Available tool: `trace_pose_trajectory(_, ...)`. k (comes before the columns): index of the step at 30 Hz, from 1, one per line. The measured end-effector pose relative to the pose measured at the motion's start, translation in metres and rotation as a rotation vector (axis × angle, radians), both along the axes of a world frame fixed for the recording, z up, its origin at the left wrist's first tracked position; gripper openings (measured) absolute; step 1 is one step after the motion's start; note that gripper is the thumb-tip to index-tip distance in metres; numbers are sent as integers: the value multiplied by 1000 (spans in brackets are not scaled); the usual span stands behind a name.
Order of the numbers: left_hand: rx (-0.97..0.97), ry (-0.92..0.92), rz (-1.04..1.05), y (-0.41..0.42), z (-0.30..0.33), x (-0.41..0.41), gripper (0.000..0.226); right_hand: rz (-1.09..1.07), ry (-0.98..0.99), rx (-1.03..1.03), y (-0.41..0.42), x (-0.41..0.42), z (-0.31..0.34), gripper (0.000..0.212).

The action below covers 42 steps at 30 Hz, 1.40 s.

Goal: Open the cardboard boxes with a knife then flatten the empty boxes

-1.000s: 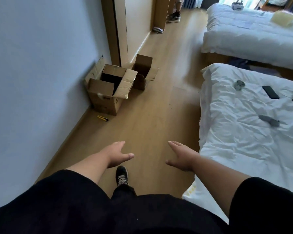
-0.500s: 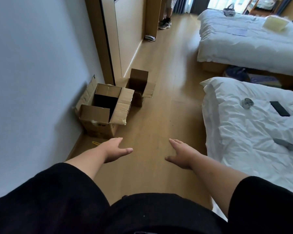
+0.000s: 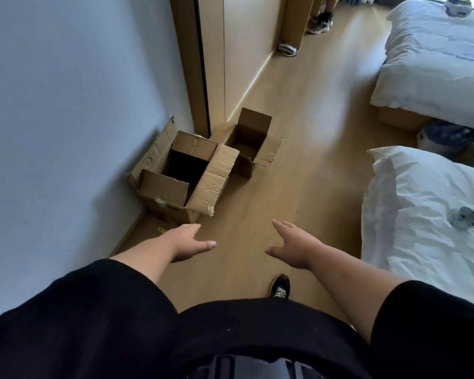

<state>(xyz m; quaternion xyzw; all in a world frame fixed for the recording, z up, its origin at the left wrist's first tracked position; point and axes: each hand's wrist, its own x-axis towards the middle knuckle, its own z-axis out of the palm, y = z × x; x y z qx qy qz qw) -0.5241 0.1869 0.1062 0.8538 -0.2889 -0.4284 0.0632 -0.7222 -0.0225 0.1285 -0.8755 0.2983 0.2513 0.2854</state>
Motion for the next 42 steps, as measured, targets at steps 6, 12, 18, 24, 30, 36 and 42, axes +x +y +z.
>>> trace_pose_trajectory(6,23,-18,186,-66,6,14,92,176,0,-1,-108,68,8,85)
trace_pose_trajectory(12,16,15,301,-107,6,18,91,293,28,-14,-168,112,10,85)
trace_pose_trajectory(18,36,59,338,-132,-4,47,89,336,52,17,-193,146,-1,85)
trace_pose_trajectory(24,12,90,330,-164,-22,114,91,339,109,-21,-221,197,0,85)
trace_pose_trajectory(30,-29,99,368,-181,-15,198,91,358,55,-119,-252,280,21,84)
trace_pose_trajectory(36,-25,54,506,-188,-12,259,87,447,48,-123,-268,354,17,80)
trace_pose_trajectory(42,51,153,749,-198,-43,250,92,716,128,-88,-296,421,-25,77)
